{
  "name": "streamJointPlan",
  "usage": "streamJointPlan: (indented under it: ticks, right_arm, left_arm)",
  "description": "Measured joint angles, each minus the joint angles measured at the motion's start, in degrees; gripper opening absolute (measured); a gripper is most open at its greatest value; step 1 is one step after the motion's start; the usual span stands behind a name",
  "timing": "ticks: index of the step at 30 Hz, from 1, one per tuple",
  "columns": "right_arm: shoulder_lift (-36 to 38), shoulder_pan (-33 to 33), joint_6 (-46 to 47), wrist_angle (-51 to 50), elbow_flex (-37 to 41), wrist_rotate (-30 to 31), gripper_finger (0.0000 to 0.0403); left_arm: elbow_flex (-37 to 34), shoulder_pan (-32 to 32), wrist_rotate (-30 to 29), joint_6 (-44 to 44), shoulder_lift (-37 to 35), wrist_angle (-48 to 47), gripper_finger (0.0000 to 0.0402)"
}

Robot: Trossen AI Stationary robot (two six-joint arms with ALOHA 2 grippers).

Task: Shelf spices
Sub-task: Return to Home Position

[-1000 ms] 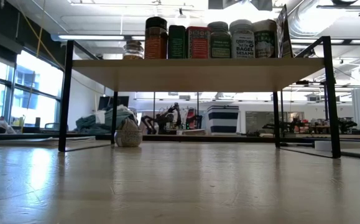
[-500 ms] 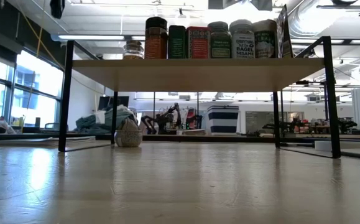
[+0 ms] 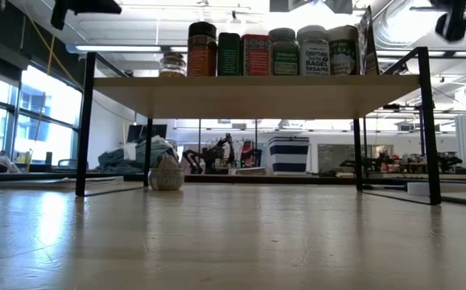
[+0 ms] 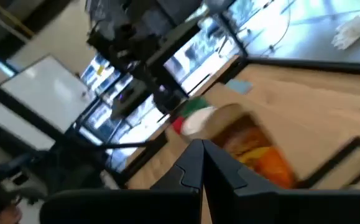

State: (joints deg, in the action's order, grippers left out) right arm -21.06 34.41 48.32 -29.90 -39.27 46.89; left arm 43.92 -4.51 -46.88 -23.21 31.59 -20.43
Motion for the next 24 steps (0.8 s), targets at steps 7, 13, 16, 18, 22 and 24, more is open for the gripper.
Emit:
streamJointPlan:
  ticks: [7,13,16,18,22,24]
  right_arm:
    - [12.8,-6.4,-5.6,1.7,12.8,-2.1,0.0000]
    - [15.7,-11.0,-11.9,1.5,19.8,-2.4,0.0000]
    - [16.4,-13.3,-13.0,2.2,21.7,-2.6,0.0000]
    - [16.8,-14.9,-13.9,2.2,23.0,-5.2,0.0000]
    - [17.5,-18.4,-14.6,6.8,26.2,-12.7,0.0000]
    - [17.4,-20.4,-19.1,15.2,28.5,-15.5,0.0000]
  left_arm:
    - [-0.1,2.9,2.6,4.0,0.0,-5.5,0.0000]
    - [-8.9,7.8,16.8,7.9,-3.8,3.9,0.0000]
    - [-16.6,10.2,21.1,7.7,-6.9,11.6,0.0000]
    - [-21.8,11.6,23.6,7.4,-8.7,18.0,0.0000]
    - [-29.0,14.4,30.1,6.9,-11.6,28.0,0.0000]
    - [-30.7,15.5,33.3,6.9,-12.7,30.8,0.0000]
